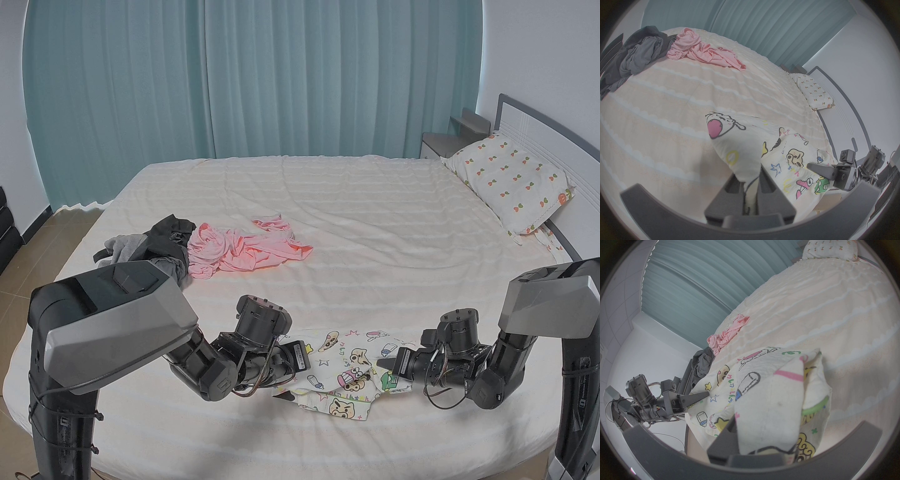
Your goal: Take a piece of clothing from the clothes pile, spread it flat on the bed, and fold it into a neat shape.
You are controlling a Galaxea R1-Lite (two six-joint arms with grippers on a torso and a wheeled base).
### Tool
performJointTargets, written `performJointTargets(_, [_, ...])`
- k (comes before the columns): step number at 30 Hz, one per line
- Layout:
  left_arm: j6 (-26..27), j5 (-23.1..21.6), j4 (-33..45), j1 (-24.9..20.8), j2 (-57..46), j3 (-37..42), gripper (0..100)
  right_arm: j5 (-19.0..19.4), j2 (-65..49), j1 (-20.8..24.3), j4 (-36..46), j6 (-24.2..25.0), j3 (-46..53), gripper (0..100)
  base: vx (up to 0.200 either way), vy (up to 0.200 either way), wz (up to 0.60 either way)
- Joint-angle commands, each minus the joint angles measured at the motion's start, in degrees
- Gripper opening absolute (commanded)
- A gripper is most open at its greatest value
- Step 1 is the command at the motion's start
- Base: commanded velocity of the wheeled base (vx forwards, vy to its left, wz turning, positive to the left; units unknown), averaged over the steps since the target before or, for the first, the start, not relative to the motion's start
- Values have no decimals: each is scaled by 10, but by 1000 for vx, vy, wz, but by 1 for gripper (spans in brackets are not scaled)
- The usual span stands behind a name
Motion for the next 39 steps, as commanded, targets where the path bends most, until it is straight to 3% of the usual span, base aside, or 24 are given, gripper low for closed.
performJointTargets(1, [0,0,-1,0,-11,1,0,-1,-9,0,-5,0,7,0,0,-200,0])
performJointTargets(39, [-17,-9,-1,-6,-39,11,0,-1,-67,-12,-4,-6,40,0,0,-200,0])
